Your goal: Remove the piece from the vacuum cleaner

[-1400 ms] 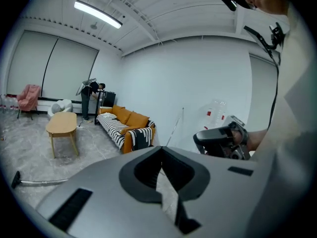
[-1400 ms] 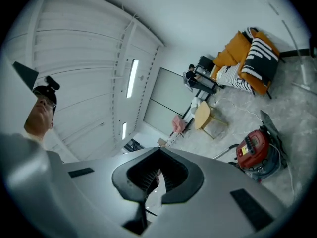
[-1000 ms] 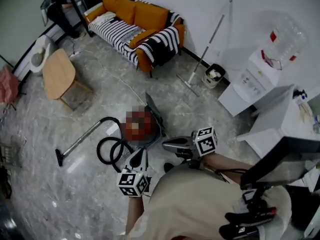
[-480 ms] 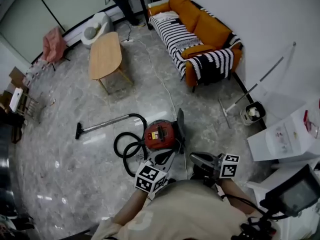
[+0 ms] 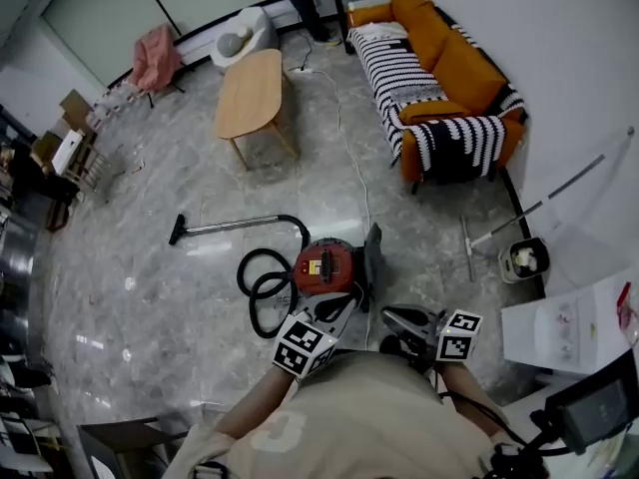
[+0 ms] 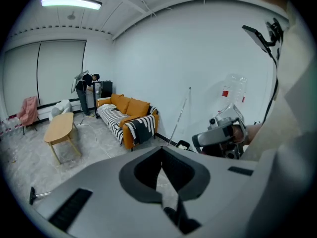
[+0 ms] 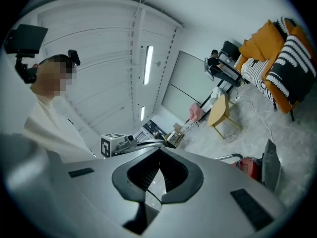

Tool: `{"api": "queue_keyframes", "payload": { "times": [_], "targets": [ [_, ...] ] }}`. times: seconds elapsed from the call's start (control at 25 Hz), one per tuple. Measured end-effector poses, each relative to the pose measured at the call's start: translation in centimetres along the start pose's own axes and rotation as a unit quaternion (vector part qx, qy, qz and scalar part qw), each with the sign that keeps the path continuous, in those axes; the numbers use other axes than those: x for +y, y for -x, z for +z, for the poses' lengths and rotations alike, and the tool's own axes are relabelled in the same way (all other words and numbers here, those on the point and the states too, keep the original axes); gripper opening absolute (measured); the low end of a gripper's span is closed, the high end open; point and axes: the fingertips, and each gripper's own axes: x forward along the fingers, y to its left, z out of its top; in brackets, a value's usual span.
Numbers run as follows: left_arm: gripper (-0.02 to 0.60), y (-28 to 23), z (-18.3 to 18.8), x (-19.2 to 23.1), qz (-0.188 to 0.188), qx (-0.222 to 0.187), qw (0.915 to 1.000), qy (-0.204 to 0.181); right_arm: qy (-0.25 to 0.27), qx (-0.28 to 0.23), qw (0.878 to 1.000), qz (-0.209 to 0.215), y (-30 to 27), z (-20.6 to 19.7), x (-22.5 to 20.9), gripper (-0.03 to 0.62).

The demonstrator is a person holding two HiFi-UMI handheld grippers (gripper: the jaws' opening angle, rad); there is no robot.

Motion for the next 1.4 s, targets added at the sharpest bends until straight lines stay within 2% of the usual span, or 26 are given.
{"api": "queue_keyframes", "payload": {
  "times": [0.24, 0.44, 0.64, 0.88, 1.0, 1.2, 1.4],
  "targets": [
    [0.002, -0.6, 0.4, 1.5, 0.032, 0.009, 0.9993, -0.014, 0.020, 0.052, 0.998, 0.009, -0.5, -0.8, -0.8, 0.002],
    [0.002, -0.4, -0.5, 3.0, 0.041, 0.006, 0.9990, 0.016, -0.005, 0.073, 0.997, 0.011, -1.7, -1.2, -1.9, 0.001],
    [0.002, -0.1, -1.9, 5.5, 0.036, 0.007, 0.9989, 0.028, 0.008, 0.095, 0.995, 0.009, -5.1, -1.5, -2.3, 0.002],
    [0.002, 1.1, -1.1, 10.9, 0.019, -0.016, 0.9996, 0.016, 0.075, 0.147, 0.985, -0.039, -10.8, -1.7, -3.6, 0.002],
    [0.002, 2.3, -1.2, 14.4, 0.021, -0.030, 0.9990, 0.027, 0.099, 0.182, 0.977, -0.043, -14.1, -2.4, -3.9, 0.002],
    [0.002, 4.7, -3.4, 18.6, 0.015, -0.033, 0.9983, 0.045, 0.086, 0.197, 0.975, -0.054, -19.2, -3.5, -4.7, 0.002],
    [0.002, 5.8, -6.6, 22.1, 0.003, -0.015, 0.9977, 0.067, 0.072, 0.214, 0.971, -0.074, -23.1, -5.1, -6.1, 0.002]
  ]
}}
